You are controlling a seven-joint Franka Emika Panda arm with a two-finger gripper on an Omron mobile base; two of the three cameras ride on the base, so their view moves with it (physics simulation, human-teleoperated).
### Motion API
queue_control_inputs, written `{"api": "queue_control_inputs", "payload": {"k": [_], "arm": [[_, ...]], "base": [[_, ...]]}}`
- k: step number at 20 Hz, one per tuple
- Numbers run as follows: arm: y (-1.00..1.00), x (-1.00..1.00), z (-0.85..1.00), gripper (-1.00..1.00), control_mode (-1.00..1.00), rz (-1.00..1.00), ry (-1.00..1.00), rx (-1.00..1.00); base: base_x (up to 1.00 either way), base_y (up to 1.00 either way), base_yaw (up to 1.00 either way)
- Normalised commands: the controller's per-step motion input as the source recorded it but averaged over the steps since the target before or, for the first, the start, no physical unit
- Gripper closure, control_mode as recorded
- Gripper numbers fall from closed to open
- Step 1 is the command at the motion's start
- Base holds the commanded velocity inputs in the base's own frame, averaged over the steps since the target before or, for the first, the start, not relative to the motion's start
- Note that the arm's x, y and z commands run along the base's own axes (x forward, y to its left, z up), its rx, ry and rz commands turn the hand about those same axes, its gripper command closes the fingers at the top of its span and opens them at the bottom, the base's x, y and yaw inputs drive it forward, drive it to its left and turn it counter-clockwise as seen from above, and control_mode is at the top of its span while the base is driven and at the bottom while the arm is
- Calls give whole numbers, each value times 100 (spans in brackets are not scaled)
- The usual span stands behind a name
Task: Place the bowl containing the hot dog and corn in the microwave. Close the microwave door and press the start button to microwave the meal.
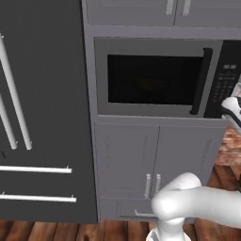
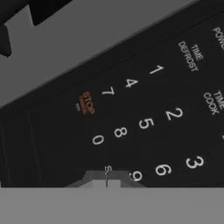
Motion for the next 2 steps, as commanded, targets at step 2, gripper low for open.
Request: {"api": "queue_control_inputs", "payload": {"k": [2], "arm": [[-68,100,0,100,-100,0,18,11]], "base": [[0,0,0]]}}
